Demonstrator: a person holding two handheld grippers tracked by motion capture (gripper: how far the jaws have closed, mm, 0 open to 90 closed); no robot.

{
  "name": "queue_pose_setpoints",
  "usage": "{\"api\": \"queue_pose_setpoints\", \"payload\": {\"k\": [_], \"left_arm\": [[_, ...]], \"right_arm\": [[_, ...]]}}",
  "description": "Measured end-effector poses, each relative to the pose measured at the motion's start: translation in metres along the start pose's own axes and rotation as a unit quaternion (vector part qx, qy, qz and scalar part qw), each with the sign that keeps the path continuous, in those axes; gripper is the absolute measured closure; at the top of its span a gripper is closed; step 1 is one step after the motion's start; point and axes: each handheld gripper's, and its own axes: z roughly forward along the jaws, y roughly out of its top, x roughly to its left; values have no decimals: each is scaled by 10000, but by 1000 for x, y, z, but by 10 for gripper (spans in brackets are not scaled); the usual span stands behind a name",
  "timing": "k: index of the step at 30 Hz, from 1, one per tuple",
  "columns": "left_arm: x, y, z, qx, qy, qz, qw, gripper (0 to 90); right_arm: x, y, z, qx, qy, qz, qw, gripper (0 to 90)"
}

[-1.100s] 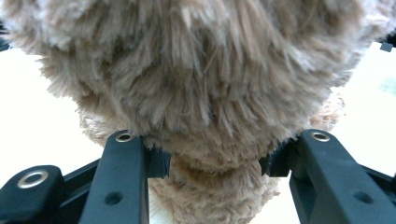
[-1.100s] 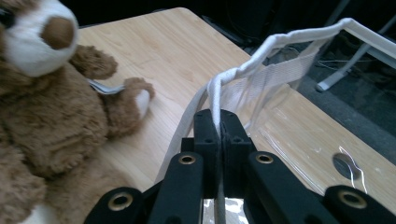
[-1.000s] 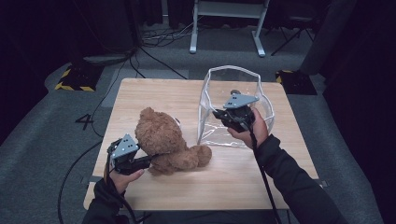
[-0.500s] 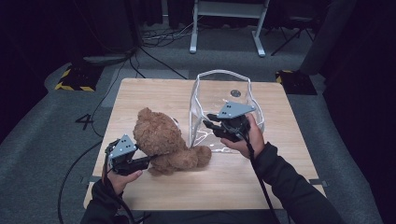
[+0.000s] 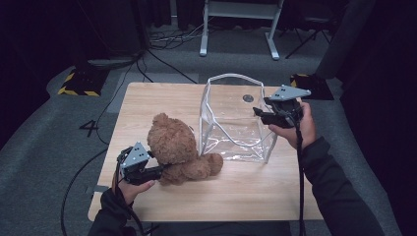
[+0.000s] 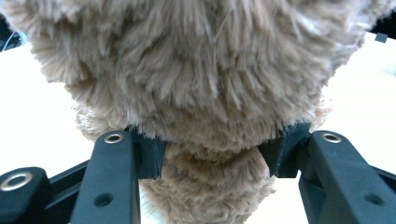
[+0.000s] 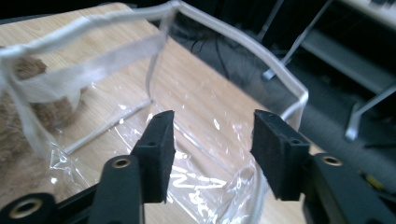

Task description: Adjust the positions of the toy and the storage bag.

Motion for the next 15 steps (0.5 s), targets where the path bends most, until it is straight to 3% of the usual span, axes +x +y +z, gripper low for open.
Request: {"api": "queue_pose_setpoints", "payload": {"k": [2, 3, 6, 10, 15], "left_arm": [[0, 0, 0, -6, 0, 12, 10000, 487], [0, 0, 0, -10, 1, -7, 10000, 487], [0, -1, 0, -32, -12, -64, 10000, 485], [1, -2, 1, -84, -29, -97, 9999, 471], [1, -1, 1, -117, -83, -174, 9997, 437]], "right_arm": [[-10, -5, 8, 177, 136, 165, 9996, 460], [-13, -8, 12, 265, 27, 181, 9995, 457], [-21, -16, 21, 401, 20, 348, 9986, 490], [-33, -24, 26, 533, -8, 436, 9976, 688], [-43, -32, 30, 668, 145, 589, 9959, 809]]}}
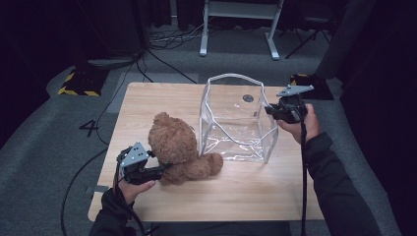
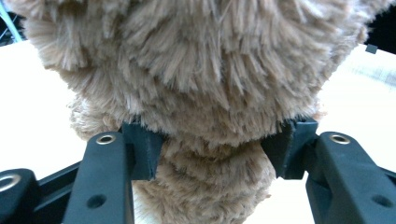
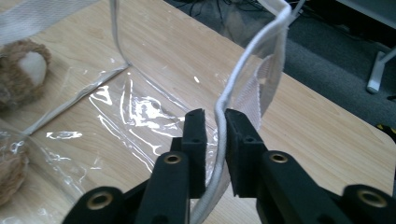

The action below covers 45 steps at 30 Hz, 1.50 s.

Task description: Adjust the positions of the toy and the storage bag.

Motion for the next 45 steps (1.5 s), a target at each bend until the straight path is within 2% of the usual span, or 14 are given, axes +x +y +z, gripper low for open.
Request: {"api": "queue_pose_setpoints", "payload": {"k": [4, 8, 10, 17, 23, 27, 29, 31, 34, 37, 40, 42, 44, 45], "left_arm": [[-2, 0, 1, -113, -13, -123, 9999, 372], [-5, 0, 3, -349, -45, -367, 9987, 211], [-8, 1, 5, -351, -17, -368, 9987, 152], [-13, 5, 17, -482, 253, -480, 9974, 144], [-10, 8, 33, -454, 144, -601, 9971, 60], [-10, 11, 44, -370, 190, -593, 9974, 31], [-9, 12, 48, -364, 228, -564, 9975, 50], [-8, 14, 50, -323, 335, -456, 9979, 128], [-6, 16, 55, -239, 429, -448, 9978, 211], [-5, 18, 58, -153, 330, -339, 9988, 294], [-8, 19, 58, -77, 392, -183, 9990, 384], [-8, 18, 56, -70, 412, -134, 9990, 419], [-8, 17, 55, -71, 402, -188, 9990, 438], [-7, 17, 54, -89, 415, -147, 9990, 445]], "right_arm": [[-4, -3, 0, -38, 9, 96, 9999, 853], [0, -5, 0, -126, -34, 110, 9999, 861], [1, -6, 1, -168, 5, 91, 9998, 857], [3, -8, 0, -216, 31, 40, 9998, 819], [7, -7, 2, -217, 45, -48, 9997, 804], [11, -5, 3, -216, 52, -118, 9997, 791], [12, -5, 4, -227, 77, -109, 9997, 776], [13, -5, 4, -234, 85, -124, 9996, 766], [12, -6, 4, -249, 109, -113, 9996, 749], [10, -7, 3, -253, 128, -42, 9996, 713], [7, -8, 2, -272, 114, 18, 9996, 630], [3, -9, -1, -307, 174, 107, 9993, 545], [-1, -9, -4, -427, 269, 163, 9986, 453], [-2, -10, -6, -472, 324, 167, 9982, 421]]}}
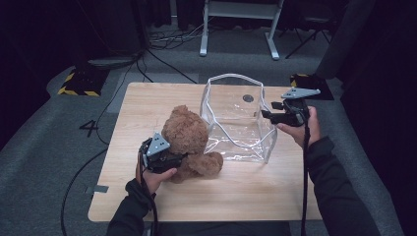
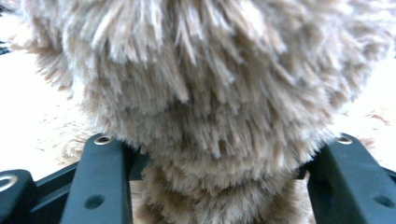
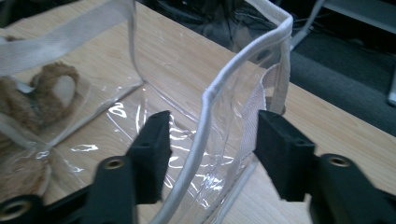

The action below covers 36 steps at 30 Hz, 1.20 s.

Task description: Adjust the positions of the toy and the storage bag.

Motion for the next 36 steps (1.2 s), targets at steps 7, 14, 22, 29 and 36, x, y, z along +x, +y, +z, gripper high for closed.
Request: {"api": "queue_pose_setpoints", "payload": {"k": [7, 14, 22, 29, 36], "left_arm": [[1, -2, -6, 39, -32, 57, 10000, 481], [4, -5, -11, -2, -154, 22, 9999, 481], [4, -6, -13, -11, -230, 137, 9996, 481], [4, -7, -13, -23, -284, 197, 9994, 476], [4, -7, -14, -23, -295, 208, 9993, 476]], "right_arm": [[-13, -5, -29, -411, 28, 79, 9991, 295], [-31, -26, -53, -470, -118, 131, 9987, 272], [-37, -70, -50, -222, -301, 132, 9992, 248], [-28, -108, -32, 102, -262, -4, 9996, 226], [-20, -136, -15, 412, -141, -92, 9990, 199]]}}
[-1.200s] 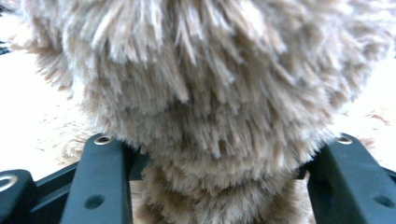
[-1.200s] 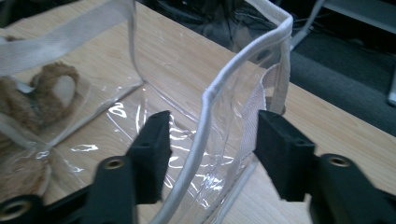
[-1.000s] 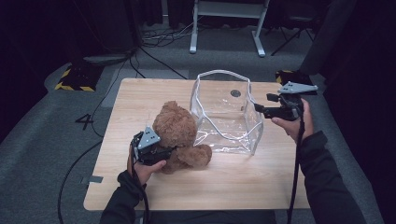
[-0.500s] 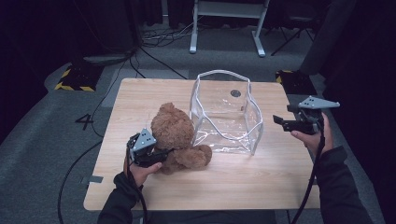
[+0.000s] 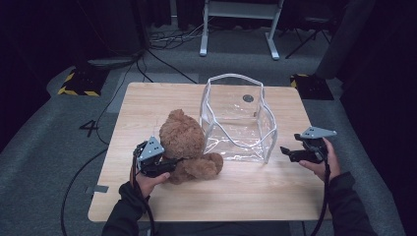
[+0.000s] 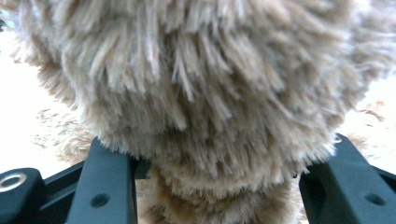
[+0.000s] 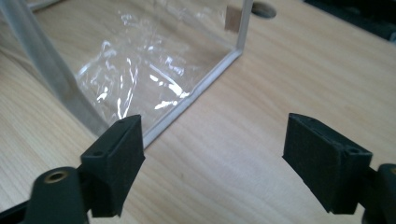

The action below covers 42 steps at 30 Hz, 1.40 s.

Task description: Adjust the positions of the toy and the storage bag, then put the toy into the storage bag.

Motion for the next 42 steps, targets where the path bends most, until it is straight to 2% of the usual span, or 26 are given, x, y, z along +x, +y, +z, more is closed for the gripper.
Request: {"api": "queue_pose_setpoints", "payload": {"k": [2, 4, 7, 11, 13, 16, 18, 20, 23, 25, 28, 42], "left_arm": [[0, 0, 0, -4, -3, 5, 10000, 476], [0, 0, 0, 4, -17, 7, 10000, 476], [0, 0, 1, 7, -22, 10, 10000, 476], [-1, 0, 1, -2, -24, -24, 10000, 474], [0, -1, 1, -23, -23, -21, 10000, 472], [0, -1, 1, -30, -32, -22, 10000, 471], [0, -1, 1, -37, -41, -9, 10000, 470], [1, -2, 1, -35, -51, -10, 10000, 470], [1, -2, 0, -56, -61, -2, 10000, 470], [0, -3, 0, -70, -73, -61, 9999, 470], [0, -3, 0, -64, -53, 27, 10000, 471], [-3, -2, 0, -136, -2, 81, 9999, 488]], "right_arm": [[1, -8, 4, 30, 46, -11, 10000, 205], [3, -17, 9, 169, 186, 2, 9997, 201], [5, -28, 15, 338, 175, -57, 9993, 190], [6, -44, 22, 486, 173, 19, 9987, 187], [5, -50, 25, 568, 263, 122, 9980, 177], [7, -59, 28, 604, 198, 106, 9979, 174], [5, -63, 29, 602, 386, 300, 9970, 160], [3, -65, 29, 551, 378, 384, 9970, 153], [5, -73, 29, 248, 332, 496, 9979, 143], [5, -73, 29, 232, 326, 494, 9980, 142], [5, -73, 29, 236, 295, 517, 9979, 142], [5, -73, 29, 234, 293, 519, 9979, 142]]}}
